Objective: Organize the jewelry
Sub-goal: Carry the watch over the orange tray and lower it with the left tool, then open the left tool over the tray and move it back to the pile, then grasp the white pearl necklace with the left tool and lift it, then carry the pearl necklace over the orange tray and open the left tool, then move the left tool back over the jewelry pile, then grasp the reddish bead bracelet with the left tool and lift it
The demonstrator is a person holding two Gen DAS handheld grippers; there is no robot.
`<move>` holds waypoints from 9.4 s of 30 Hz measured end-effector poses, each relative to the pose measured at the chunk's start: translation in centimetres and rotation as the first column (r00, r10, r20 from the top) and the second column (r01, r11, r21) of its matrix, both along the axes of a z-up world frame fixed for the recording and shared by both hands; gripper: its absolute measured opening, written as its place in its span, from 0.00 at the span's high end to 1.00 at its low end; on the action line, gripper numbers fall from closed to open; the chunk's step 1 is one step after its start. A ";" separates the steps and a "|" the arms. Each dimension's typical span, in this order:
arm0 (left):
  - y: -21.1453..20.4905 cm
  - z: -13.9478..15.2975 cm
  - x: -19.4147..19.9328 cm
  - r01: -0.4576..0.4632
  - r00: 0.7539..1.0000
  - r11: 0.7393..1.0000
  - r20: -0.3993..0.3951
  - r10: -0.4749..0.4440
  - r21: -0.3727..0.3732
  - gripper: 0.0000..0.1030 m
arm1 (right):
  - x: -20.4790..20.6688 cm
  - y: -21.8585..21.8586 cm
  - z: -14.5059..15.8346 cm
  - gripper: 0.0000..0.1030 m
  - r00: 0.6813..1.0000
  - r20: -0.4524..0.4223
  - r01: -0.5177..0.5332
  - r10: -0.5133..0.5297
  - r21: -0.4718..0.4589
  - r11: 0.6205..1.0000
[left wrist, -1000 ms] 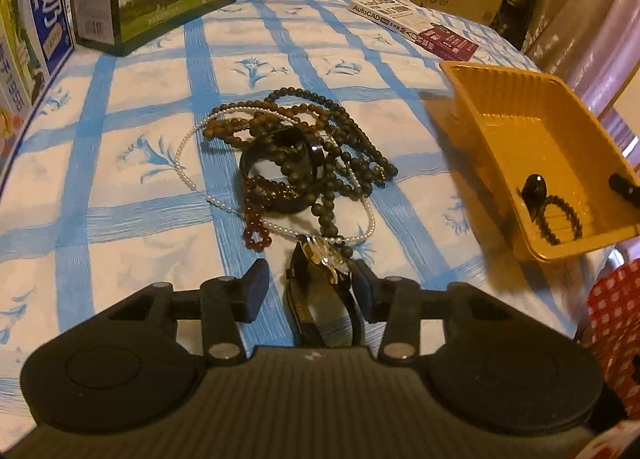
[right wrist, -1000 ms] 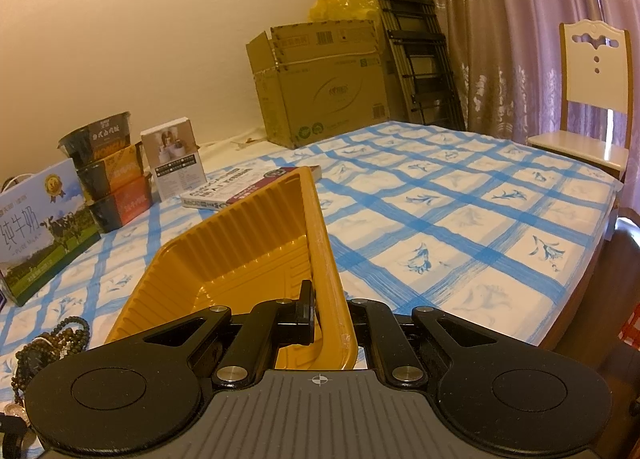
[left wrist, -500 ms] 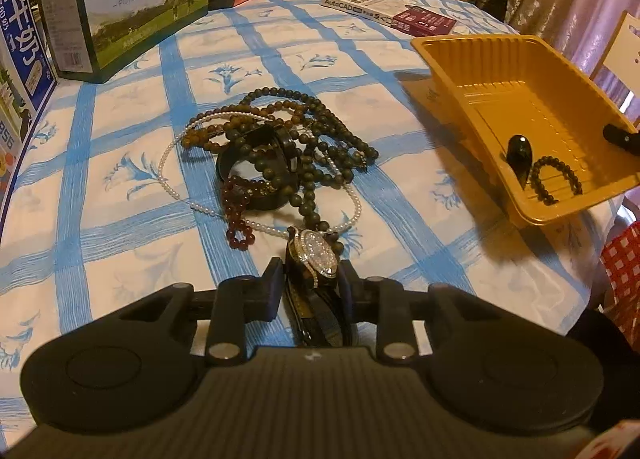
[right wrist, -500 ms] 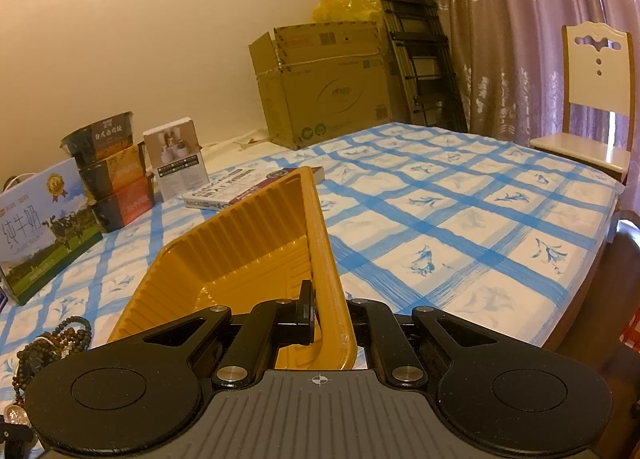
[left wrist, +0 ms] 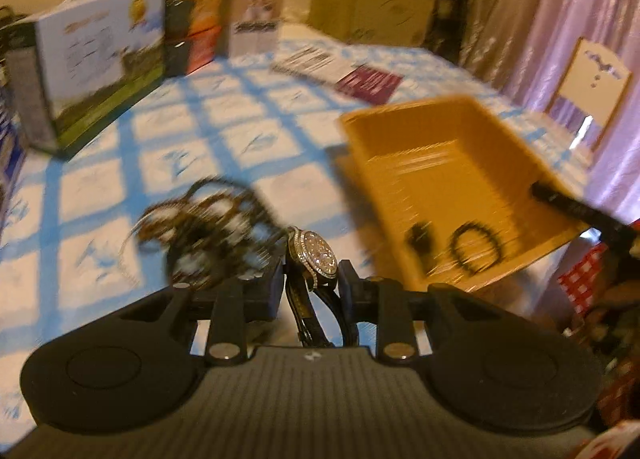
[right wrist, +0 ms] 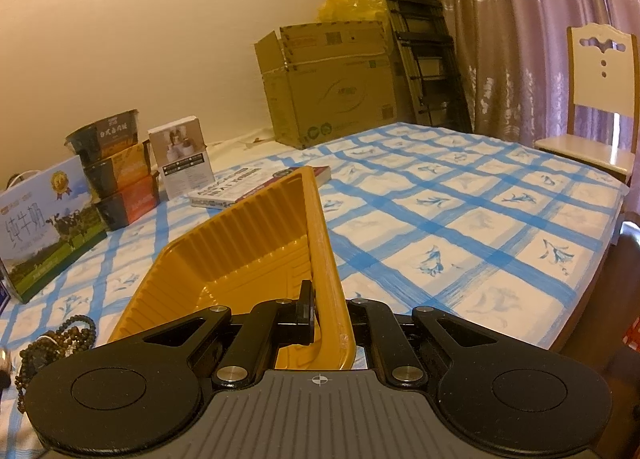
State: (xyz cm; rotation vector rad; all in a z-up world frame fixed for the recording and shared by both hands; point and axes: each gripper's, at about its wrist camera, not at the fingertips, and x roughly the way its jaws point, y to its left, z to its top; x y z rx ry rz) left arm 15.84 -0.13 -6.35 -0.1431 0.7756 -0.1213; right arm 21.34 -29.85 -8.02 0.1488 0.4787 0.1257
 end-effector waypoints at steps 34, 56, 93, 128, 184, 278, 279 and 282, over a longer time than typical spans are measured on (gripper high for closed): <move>-11.4 -1.3 8.4 0.201 0.979 0.966 0.007 -0.203 -0.162 0.70 | 0.6 -0.1 -0.4 0.94 1.000 -0.022 -0.019 0.019 0.026 0.999; 4.6 0.8 1.9 -0.138 0.990 0.990 0.025 0.139 -0.021 0.55 | 0.7 0.0 0.1 0.94 1.000 -0.020 -0.018 0.019 0.013 1.000; 10.7 -5.7 2.1 -0.105 0.993 0.957 -0.031 0.118 0.269 0.61 | 0.5 0.0 0.4 0.94 1.000 -0.019 -0.024 0.023 -0.008 1.000; 11.3 0.5 3.0 -0.157 0.984 0.984 0.098 0.149 0.087 0.99 | 0.6 -0.1 0.4 0.94 1.000 -0.022 -0.022 0.022 -0.009 1.000; -4.5 8.9 9.3 0.213 0.961 0.966 0.212 -0.179 -0.150 0.99 | 0.5 1.8 1.4 0.93 0.998 0.008 -0.066 0.066 -0.026 0.997; 7.6 1.5 -1.8 -0.116 0.993 0.993 0.026 0.116 0.036 0.96 | 0.0 1.2 0.8 0.93 0.998 -0.014 -0.058 0.057 -0.040 0.998; 7.4 1.9 -1.8 -0.108 0.994 0.994 0.035 0.107 0.030 0.96 | 0.0 1.2 0.8 0.93 0.998 -0.014 -0.058 0.058 -0.041 0.997; 6.6 3.1 -2.0 -0.078 0.995 0.997 0.058 0.077 0.017 0.96 | -0.1 1.4 0.9 0.93 0.998 -0.011 -0.060 0.059 -0.045 0.997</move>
